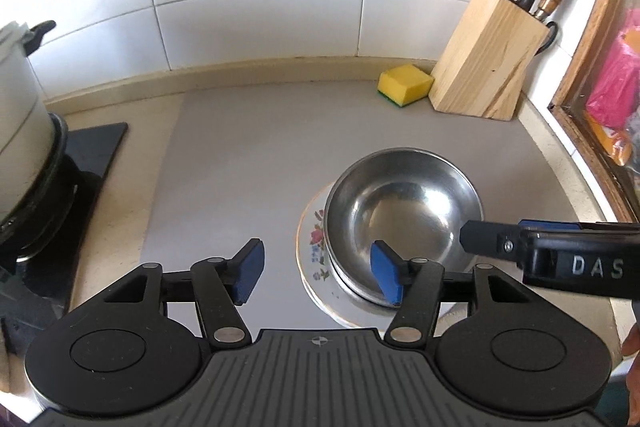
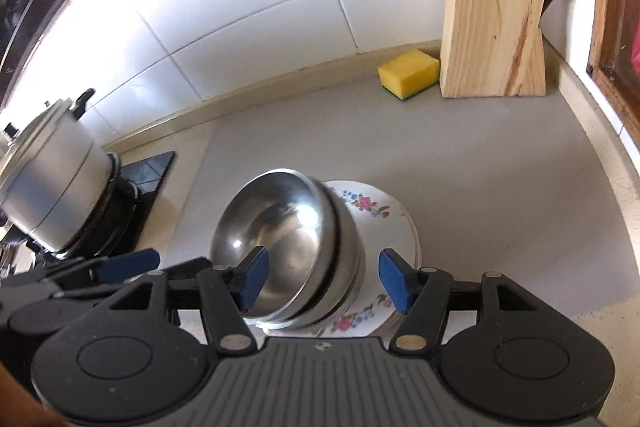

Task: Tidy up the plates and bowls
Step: 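Open both grippers and pull them back from the bowls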

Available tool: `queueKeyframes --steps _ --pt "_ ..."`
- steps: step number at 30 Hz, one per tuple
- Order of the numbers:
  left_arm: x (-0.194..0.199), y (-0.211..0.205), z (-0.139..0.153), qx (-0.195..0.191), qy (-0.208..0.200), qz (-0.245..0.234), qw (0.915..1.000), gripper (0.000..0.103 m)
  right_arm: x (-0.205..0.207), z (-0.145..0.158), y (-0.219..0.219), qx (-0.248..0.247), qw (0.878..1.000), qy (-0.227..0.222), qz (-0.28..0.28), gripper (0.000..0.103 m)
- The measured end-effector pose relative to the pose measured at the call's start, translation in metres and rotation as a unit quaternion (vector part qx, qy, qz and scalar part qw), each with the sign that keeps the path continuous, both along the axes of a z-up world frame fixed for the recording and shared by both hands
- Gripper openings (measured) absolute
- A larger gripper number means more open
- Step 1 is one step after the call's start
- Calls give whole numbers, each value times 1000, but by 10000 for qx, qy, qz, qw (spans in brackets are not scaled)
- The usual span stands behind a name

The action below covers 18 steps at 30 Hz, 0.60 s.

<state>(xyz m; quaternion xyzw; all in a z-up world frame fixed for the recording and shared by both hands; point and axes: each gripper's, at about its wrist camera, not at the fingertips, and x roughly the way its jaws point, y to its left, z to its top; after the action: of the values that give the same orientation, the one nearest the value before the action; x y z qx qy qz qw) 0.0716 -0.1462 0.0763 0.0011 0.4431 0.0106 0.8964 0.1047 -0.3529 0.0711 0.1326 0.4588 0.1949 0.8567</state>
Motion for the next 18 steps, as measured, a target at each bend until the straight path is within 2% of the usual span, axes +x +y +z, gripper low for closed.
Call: queueKeyframes --steps 8,10,18 --pt "-39 0 1 9 -134 62 9999 64 -42 1 5 -99 9998 -180 68 38" --pt "-49 1 0 6 -163 79 9998 69 -52 -2 5 -97 9997 -213 52 40" --pt "-85 0 -13 127 -224 134 9996 72 -87 -25 5 -62 9999 -154 -17 43"
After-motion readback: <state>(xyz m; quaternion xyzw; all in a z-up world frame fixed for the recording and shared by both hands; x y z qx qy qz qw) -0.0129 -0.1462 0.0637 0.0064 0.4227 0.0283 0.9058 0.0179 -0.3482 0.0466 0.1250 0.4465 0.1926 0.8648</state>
